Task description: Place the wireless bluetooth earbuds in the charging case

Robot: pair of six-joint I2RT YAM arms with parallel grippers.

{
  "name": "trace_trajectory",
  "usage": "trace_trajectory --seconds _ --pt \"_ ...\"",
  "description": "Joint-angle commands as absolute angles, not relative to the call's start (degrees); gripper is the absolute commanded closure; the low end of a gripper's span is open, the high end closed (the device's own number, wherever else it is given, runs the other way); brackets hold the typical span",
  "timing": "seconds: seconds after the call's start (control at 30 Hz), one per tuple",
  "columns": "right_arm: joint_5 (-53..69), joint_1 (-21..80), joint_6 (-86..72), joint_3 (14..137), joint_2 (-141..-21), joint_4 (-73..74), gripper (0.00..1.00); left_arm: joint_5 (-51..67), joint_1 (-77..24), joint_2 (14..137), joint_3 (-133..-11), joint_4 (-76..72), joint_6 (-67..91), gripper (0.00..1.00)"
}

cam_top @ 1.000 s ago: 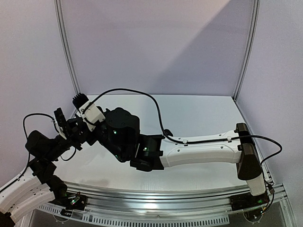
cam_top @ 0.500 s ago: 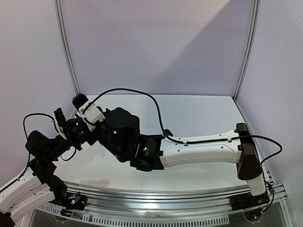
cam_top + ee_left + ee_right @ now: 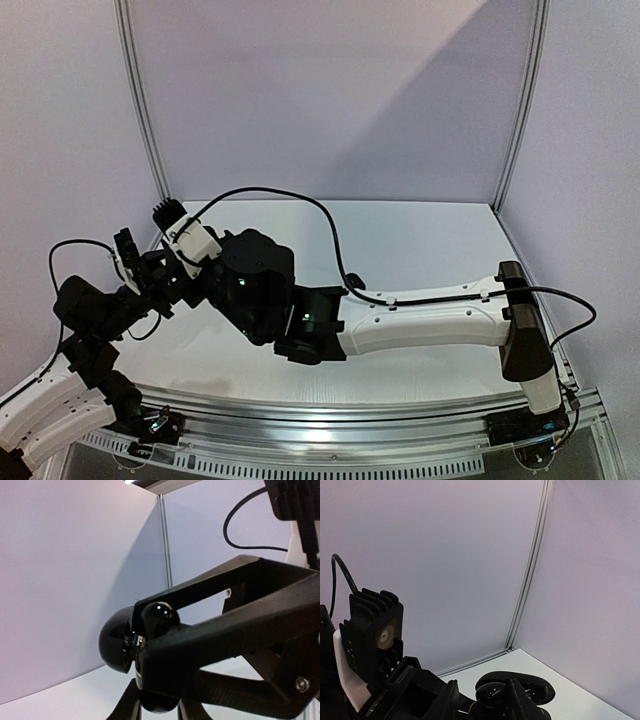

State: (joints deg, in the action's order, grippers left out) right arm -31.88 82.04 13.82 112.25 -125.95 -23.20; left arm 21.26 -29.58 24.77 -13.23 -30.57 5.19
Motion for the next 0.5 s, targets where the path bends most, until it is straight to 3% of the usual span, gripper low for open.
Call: trace_trajectory --seconds 0.0,0.47 --pt "-35.33 81.43 15.18 113.55 -124.24 -23.93 0.67 22.85 -29.79 24.26 -14.59 -32.70 5.16 1.00" --pt "-36.19 81.55 15.91 113.80 -124.27 -24.41 0.68 22.98 -29.79 24.17 -14.59 -32.61 5.19 1.00"
